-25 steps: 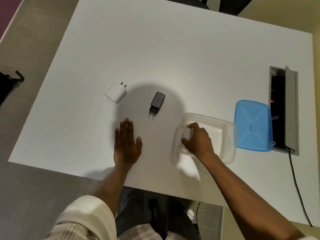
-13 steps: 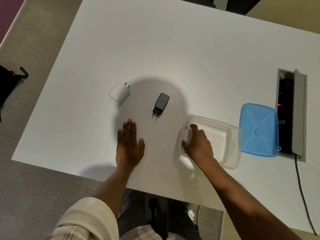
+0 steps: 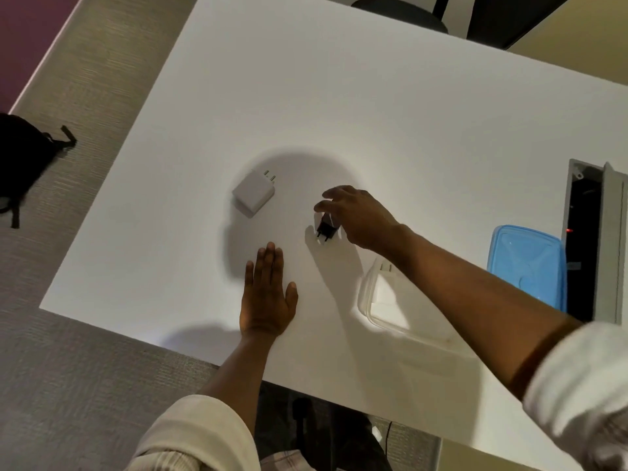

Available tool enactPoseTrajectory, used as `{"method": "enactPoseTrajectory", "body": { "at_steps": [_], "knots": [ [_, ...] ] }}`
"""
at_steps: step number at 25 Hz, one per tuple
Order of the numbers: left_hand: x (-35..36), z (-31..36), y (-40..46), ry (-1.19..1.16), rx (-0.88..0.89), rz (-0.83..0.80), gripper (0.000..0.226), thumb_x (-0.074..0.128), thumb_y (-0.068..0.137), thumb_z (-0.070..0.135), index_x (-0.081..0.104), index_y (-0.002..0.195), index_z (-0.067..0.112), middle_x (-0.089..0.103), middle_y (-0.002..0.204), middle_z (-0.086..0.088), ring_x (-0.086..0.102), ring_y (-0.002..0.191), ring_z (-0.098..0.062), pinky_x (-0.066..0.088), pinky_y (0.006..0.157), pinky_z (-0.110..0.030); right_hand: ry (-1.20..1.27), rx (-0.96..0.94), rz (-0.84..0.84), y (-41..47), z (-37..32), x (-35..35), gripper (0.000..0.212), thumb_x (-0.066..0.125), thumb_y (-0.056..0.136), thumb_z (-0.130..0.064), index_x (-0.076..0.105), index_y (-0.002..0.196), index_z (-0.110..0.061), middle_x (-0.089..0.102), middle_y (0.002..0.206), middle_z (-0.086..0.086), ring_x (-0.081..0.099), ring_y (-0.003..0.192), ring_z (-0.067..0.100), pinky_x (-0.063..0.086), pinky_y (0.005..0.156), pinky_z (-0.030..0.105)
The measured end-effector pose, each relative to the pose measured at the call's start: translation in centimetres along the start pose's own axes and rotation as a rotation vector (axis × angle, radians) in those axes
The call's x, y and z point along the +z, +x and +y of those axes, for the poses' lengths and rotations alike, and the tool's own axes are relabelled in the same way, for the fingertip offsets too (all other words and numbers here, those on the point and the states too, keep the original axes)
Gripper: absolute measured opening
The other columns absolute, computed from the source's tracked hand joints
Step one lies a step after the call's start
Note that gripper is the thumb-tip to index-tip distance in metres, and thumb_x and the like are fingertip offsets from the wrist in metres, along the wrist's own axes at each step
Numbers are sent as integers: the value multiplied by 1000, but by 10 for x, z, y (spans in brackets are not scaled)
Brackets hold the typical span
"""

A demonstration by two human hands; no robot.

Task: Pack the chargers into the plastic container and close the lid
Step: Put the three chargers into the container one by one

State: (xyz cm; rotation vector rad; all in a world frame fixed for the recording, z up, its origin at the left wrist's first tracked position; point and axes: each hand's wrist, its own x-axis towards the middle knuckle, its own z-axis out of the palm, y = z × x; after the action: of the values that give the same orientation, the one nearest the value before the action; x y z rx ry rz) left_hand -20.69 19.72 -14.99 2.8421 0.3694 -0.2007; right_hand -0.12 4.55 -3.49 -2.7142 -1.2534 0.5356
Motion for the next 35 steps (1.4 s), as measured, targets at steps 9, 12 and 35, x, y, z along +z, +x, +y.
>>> {"method": "enactPoseTrajectory", "body": {
  "at_steps": [9,12,35],
  "knots": [
    [2,-2,1,-33,1,-3,70,31,98,41,14,158,10,11,167,-9,8,155,-24,15,126,-46,-243,-39,-19,21,13,27,31,44,97,-9,58,124,-16,58,125,7,52,114,28,46,91,40],
    [3,-2,0,-46,3,7,70,32,97,40,15,157,10,12,167,-9,9,155,-24,14,126,-46,-212,26,41,16,11,25,30,49,91,-6,57,119,-13,61,115,7,56,106,29,46,84,38],
    [3,-3,3,-39,-15,-41,74,25,96,44,-7,156,17,1,168,-4,1,155,-20,8,127,-42,681,1179,319,-174,-2,81,28,76,73,-38,61,83,-16,62,76,-2,61,73,21,45,63,29]
  ]
}}
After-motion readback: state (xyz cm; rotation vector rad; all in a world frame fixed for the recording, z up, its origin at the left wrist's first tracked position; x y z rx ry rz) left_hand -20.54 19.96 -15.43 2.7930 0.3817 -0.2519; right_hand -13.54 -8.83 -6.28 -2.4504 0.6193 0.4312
